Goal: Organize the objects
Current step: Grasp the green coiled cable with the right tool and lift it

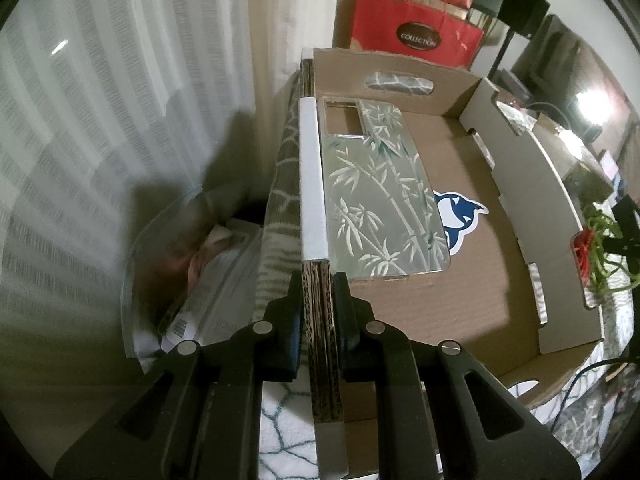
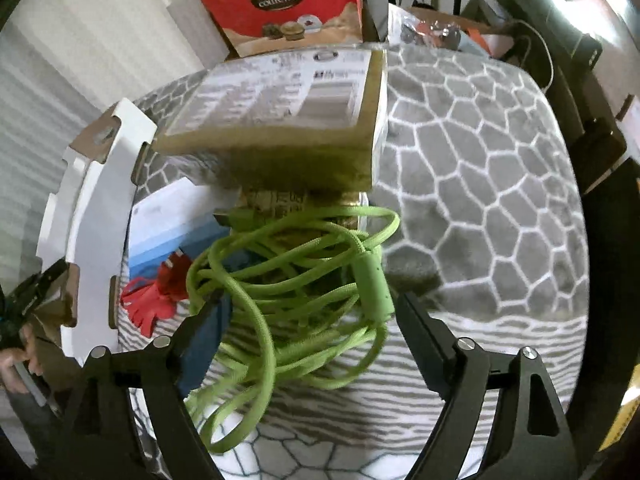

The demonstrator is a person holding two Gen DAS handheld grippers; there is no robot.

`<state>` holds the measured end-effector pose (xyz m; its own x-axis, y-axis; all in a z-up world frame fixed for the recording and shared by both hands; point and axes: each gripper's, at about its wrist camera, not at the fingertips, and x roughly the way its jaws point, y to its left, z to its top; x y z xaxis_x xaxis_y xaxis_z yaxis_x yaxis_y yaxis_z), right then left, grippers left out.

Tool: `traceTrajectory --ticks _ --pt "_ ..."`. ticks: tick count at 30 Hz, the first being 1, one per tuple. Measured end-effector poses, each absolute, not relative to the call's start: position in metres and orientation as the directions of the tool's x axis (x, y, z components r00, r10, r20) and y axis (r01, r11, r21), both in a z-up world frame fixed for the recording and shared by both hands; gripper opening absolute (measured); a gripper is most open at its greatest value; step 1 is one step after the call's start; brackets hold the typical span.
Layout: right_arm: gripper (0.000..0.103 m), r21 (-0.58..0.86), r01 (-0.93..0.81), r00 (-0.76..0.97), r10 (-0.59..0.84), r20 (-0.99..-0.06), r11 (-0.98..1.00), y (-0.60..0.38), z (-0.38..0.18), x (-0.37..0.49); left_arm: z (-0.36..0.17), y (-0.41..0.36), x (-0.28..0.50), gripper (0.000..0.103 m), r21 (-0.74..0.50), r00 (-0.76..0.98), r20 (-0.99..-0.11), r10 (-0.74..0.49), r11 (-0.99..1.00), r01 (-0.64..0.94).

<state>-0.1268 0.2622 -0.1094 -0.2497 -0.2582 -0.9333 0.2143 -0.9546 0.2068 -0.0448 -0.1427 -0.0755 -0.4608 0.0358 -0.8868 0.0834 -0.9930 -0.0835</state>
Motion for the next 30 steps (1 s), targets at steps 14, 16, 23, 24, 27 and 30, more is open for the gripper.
traceTrajectory --ticks 14,16,23,24,27,30 --pt "0.008 0.197 0.198 -0.407 -0.264 -0.875 -0.96 0.287 -0.055 -0.108 -0.076 -0.145 -0.044 0.012 -0.103 -0.46 -0.886 0.052 -0.991 0.086" --pt "0.008 0.206 0.209 -0.428 -0.279 -0.86 -0.956 0.288 -0.038 -0.107 -0.076 -0.145 -0.044 0.012 -0.103 -0.46 -0.886 0.052 -0.991 0.086" --pt "0.008 0.21 0.284 -0.488 -0.33 -0.808 -0.936 0.265 0.022 -0.106 -0.076 -0.145 -0.044 0.012 -0.103 -0.46 -0.886 0.052 -0.991 0.086" --pt "0.008 0.205 0.297 -0.491 -0.333 -0.805 -0.933 0.26 0.028 -0.107 -0.076 -0.145 -0.044 0.012 -0.103 -0.46 -0.886 0.052 -0.991 0.086" --pt "0.008 0.2 0.348 -0.485 -0.358 -0.798 -0.916 0.231 0.041 -0.111 -0.076 -0.145 -0.044 0.012 -0.099 -0.46 -0.887 0.05 -0.991 0.084" --pt "0.008 0.203 0.398 -0.471 -0.389 -0.792 -0.895 0.2 0.049 -0.117 -0.075 -0.145 -0.044 0.012 -0.1 -0.46 -0.886 0.051 -0.992 0.083"
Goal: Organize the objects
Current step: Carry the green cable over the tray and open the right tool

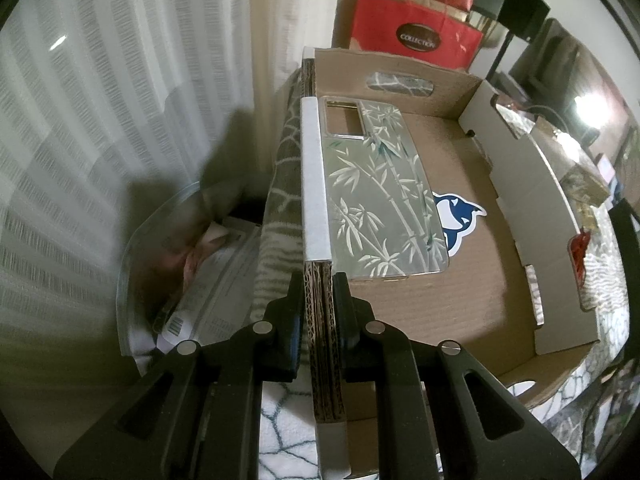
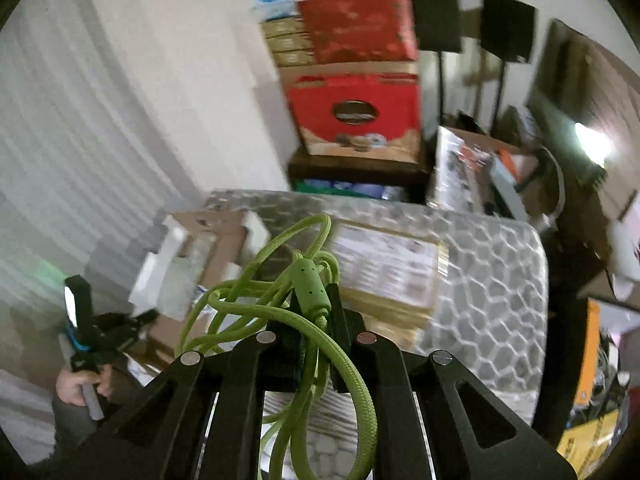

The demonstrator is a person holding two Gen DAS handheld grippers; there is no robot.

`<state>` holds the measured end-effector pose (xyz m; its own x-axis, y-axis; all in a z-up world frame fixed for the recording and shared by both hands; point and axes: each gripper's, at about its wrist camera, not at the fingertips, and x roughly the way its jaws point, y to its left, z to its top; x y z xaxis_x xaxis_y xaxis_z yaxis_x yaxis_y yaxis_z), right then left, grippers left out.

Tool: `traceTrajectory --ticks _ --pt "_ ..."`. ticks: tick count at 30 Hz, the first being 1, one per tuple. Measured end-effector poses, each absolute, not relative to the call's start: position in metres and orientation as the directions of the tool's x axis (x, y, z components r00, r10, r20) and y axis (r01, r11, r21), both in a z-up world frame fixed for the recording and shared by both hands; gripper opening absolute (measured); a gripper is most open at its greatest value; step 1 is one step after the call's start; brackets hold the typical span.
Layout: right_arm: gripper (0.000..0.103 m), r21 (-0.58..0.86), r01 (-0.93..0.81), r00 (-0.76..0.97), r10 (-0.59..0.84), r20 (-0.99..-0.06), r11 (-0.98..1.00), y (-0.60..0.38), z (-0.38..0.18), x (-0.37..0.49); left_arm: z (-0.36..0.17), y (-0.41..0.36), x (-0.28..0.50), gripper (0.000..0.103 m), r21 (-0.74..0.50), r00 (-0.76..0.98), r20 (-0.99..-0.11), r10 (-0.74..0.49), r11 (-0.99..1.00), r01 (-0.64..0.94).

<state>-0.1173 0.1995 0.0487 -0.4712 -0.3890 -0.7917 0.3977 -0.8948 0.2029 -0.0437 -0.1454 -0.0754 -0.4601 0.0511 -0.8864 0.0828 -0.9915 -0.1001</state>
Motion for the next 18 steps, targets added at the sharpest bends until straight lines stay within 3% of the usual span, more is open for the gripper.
traceTrajectory --ticks 9,18 --pt "0.008 0.206 0.529 -0.376 -0.445 -0.813 -0.823 0.093 0.037 -0.147 -0.076 -0.145 -0.044 0.012 -0.101 -0.46 -0.887 0.052 -0.991 0.083" --pt "0.008 0.108 0.585 -0.28 -0.326 -0.903 -0.804 0.002 -0.024 -0.178 -0.075 -0.145 -0.044 0.012 -0.102 -0.46 -0.886 0.053 -0.991 0.083"
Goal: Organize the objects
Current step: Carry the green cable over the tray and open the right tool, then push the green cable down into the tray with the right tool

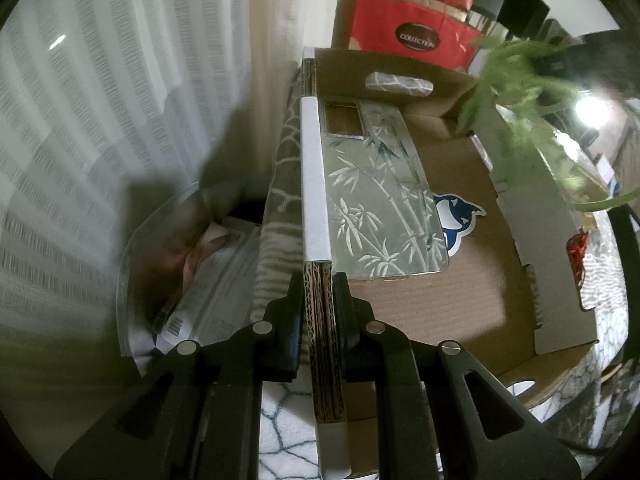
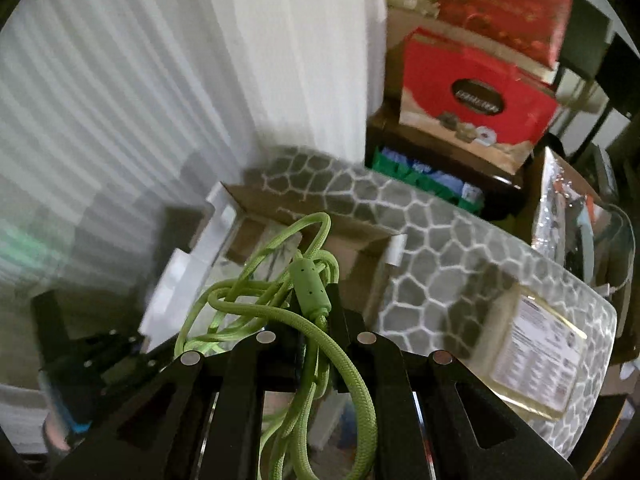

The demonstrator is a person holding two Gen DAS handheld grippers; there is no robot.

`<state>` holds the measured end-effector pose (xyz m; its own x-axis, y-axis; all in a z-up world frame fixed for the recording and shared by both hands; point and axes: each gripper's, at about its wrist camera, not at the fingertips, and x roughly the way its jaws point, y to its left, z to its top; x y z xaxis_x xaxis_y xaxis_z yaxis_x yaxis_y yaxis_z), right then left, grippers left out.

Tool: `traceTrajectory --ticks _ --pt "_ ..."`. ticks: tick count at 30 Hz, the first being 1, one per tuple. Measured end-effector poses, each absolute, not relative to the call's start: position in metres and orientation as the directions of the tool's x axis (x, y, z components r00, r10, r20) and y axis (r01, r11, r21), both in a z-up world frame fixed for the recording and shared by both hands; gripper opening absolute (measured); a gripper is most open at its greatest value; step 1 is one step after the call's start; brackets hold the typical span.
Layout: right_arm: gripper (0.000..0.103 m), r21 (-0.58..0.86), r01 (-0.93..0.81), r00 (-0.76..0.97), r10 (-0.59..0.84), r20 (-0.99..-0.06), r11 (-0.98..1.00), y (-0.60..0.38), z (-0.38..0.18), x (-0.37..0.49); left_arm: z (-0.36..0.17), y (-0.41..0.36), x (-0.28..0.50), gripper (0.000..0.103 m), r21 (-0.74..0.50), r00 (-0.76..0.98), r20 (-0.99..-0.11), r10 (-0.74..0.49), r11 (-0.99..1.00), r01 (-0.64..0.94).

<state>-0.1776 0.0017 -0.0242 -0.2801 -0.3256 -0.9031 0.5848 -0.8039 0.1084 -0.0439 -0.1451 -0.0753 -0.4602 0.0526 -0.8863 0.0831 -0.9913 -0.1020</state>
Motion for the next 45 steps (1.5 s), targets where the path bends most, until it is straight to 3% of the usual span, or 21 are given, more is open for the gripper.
traceTrajectory --ticks 5,8,10,12,13,19,26,38,40,42,45 --pt "0.01 0.036 0.586 -0.283 -0.245 -0.927 -0.81 -0.025 -0.065 -0.194 -0.075 -0.146 -0.044 0.012 -0.103 -0.46 -0.886 0.053 -0.991 0.083" --pt "0.016 0.032 0.563 -0.292 -0.235 -0.927 -0.826 -0.028 -0.081 -0.202 -0.075 -0.146 -0.044 0.012 -0.106 -0.46 -0.886 0.056 -0.991 0.083" --pt "0.026 0.027 0.553 -0.307 -0.234 -0.922 -0.833 -0.026 -0.086 -0.206 -0.074 -0.146 -0.045 0.012 -0.108 -0.46 -0.886 0.058 -0.991 0.083" --pt "0.051 0.006 0.548 -0.332 -0.224 -0.916 -0.836 -0.024 -0.085 -0.208 -0.074 -0.147 -0.044 0.012 -0.109 -0.46 -0.886 0.059 -0.991 0.083" --pt "0.053 0.0 0.545 -0.347 -0.225 -0.911 -0.839 -0.022 -0.082 -0.207 -0.074 -0.147 -0.044 0.013 -0.109 -0.46 -0.886 0.059 -0.991 0.083" --pt "0.055 0.048 0.535 -0.38 -0.291 -0.878 -0.844 -0.001 -0.05 -0.2 -0.074 -0.147 -0.044 0.013 -0.111 -0.46 -0.886 0.06 -0.99 0.083" --pt "0.065 0.082 0.499 -0.41 -0.319 -0.855 -0.863 0.041 -0.015 -0.188 -0.074 -0.145 -0.045 0.013 -0.108 -0.458 -0.887 0.058 -0.991 0.084" --pt "0.065 0.144 0.447 -0.395 -0.339 -0.854 -0.883 0.103 -0.013 -0.164 -0.074 -0.146 -0.047 0.013 -0.109 -0.457 -0.888 0.058 -0.99 0.087" --pt "0.061 0.17 0.418 -0.393 -0.346 -0.852 -0.892 0.116 -0.016 -0.167 -0.074 -0.147 -0.047 0.013 -0.111 -0.458 -0.887 0.059 -0.99 0.088" --pt "0.048 0.186 0.404 -0.394 -0.354 -0.848 -0.896 0.122 -0.016 -0.171 -0.075 -0.147 -0.046 0.013 -0.112 -0.458 -0.887 0.059 -0.99 0.09" --pt "0.047 0.22 0.409 -0.407 -0.392 -0.825 -0.886 0.12 -0.008 -0.175 -0.075 -0.147 -0.046 0.013 -0.108 -0.458 -0.887 0.055 -0.99 0.09"
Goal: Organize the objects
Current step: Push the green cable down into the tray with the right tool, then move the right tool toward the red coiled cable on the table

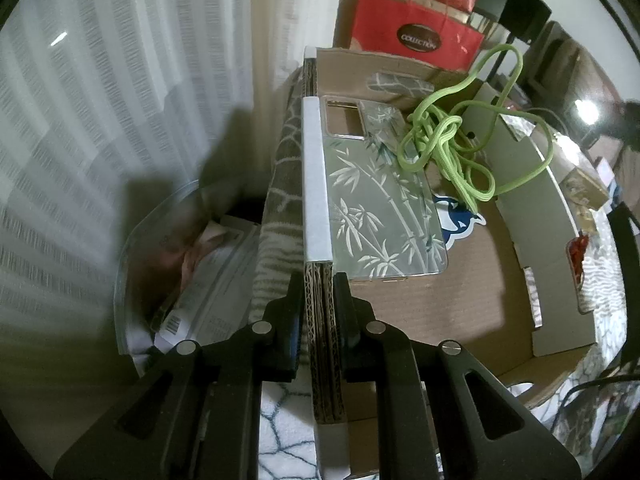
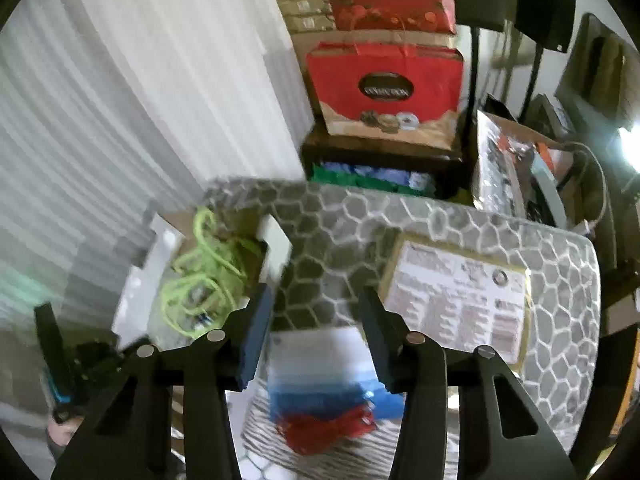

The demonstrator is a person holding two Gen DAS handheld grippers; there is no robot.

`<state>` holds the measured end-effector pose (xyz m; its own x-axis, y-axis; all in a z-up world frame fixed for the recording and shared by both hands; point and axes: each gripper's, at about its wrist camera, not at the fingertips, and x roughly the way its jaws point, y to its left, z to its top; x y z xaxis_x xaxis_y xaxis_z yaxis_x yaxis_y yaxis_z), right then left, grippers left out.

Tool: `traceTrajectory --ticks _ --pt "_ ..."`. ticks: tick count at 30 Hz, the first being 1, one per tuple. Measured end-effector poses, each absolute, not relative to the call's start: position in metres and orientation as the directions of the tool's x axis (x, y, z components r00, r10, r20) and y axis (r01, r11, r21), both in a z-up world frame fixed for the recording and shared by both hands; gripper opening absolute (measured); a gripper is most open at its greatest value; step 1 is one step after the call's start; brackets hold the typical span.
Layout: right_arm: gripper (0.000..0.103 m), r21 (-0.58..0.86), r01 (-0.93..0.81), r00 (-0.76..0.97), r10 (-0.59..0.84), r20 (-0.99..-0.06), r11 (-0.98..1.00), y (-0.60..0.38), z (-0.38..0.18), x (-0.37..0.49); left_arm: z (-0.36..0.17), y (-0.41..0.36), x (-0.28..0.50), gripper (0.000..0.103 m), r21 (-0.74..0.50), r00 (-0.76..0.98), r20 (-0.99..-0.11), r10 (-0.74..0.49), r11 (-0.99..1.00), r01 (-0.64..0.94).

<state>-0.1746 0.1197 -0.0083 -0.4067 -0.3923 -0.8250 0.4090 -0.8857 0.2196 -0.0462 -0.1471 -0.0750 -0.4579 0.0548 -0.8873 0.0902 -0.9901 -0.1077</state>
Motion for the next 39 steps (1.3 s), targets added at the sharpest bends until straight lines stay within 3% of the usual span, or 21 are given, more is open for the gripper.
traceTrajectory --ticks 8,10,15,17,27,35,37,39 --pt "0.044 0.303 0.453 -0.41 -0.498 -0.764 -0.838 0.067 0.004 -0.19 -0.075 -0.147 -0.046 0.013 -0.106 -0.457 -0.888 0.053 -0.99 0.092" --pt "0.039 0.31 0.454 -0.422 -0.508 -0.751 -0.836 0.052 0.003 -0.197 -0.075 -0.147 -0.046 0.013 -0.106 -0.456 -0.888 0.052 -0.99 0.092" --pt "0.014 0.313 0.457 -0.381 -0.501 -0.777 -0.832 0.02 -0.017 -0.211 -0.075 -0.147 -0.046 0.012 -0.106 -0.456 -0.888 0.053 -0.99 0.093" --pt "0.01 0.316 0.471 -0.344 -0.502 -0.794 -0.823 0.01 -0.03 -0.209 -0.076 -0.147 -0.045 0.012 -0.11 -0.457 -0.888 0.056 -0.99 0.093" --pt "0.007 0.242 0.586 -0.248 -0.455 -0.855 -0.773 -0.026 -0.077 -0.168 -0.076 -0.149 -0.045 0.012 -0.113 -0.459 -0.886 0.059 -0.989 0.092" --pt "0.01 0.182 0.655 -0.204 -0.404 -0.892 -0.733 -0.038 -0.09 -0.143 -0.076 -0.15 -0.046 0.012 -0.116 -0.457 -0.887 0.061 -0.989 0.094" --pt "0.018 0.214 0.642 -0.201 -0.431 -0.88 -0.737 -0.03 -0.078 -0.144 -0.076 -0.151 -0.047 0.012 -0.121 -0.455 -0.888 0.065 -0.988 0.096" --pt "0.044 0.245 0.626 -0.219 -0.468 -0.856 -0.741 -0.019 -0.06 -0.148 -0.076 -0.152 -0.047 0.012 -0.128 -0.454 -0.888 0.071 -0.987 0.098"
